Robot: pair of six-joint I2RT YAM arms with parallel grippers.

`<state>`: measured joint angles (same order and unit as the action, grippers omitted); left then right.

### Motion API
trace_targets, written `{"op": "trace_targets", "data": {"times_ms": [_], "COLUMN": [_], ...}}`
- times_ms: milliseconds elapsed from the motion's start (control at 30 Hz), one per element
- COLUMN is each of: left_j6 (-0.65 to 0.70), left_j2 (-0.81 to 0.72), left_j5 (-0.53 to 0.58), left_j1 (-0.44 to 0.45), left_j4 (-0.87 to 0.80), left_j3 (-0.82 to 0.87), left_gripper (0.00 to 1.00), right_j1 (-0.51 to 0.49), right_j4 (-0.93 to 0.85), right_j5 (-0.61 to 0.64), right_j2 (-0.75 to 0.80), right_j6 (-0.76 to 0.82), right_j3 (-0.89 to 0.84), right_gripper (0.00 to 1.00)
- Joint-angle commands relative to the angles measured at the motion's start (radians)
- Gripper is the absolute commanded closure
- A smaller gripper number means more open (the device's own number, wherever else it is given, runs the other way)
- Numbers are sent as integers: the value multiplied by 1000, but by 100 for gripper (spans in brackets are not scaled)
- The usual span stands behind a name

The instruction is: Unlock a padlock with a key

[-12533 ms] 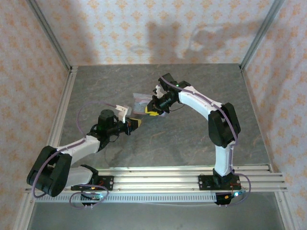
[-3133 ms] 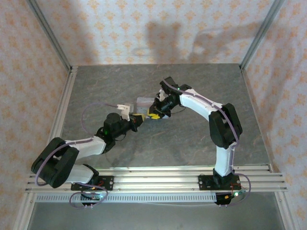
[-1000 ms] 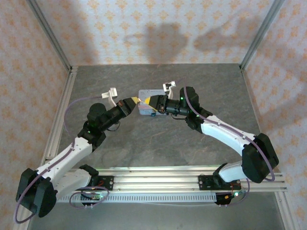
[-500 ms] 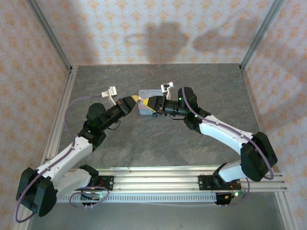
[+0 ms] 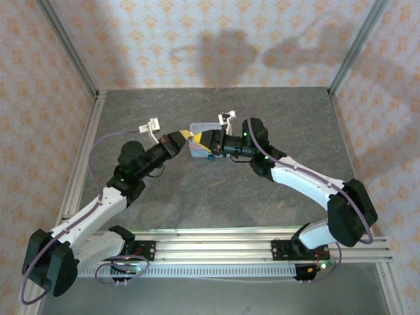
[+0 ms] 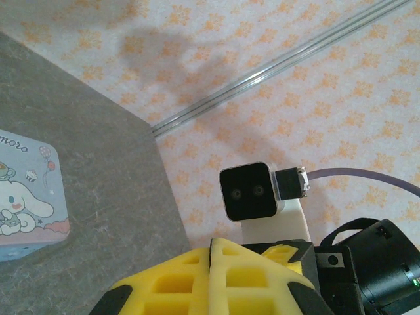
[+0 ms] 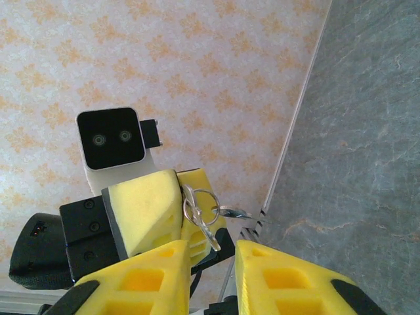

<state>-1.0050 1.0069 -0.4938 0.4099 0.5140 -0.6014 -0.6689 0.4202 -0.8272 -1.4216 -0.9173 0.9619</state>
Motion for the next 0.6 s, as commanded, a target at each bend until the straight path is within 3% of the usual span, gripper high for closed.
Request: {"op": "trace_targets", "data": {"times_ms": [0,333,567], "left_j6": [-12,-12,-11], "left_j2": [-5,-16,-18], "left_j5": [-20,-19,-19], "left_j1": [-8,-8,-8], "left_j4": [49,44,41], "left_j3": [-6,-5,-6], "left_gripper": [100,100,100], "right_j1": [-8,-11,-15], "right_j4": [58,93,98], "right_j5": [5,-4,-13], "right_j2": [5,-29,-42], "right_j6": [-9,-44,-52], "right_j3": [40,72,83], "right_gripper": [73,73,83]}}
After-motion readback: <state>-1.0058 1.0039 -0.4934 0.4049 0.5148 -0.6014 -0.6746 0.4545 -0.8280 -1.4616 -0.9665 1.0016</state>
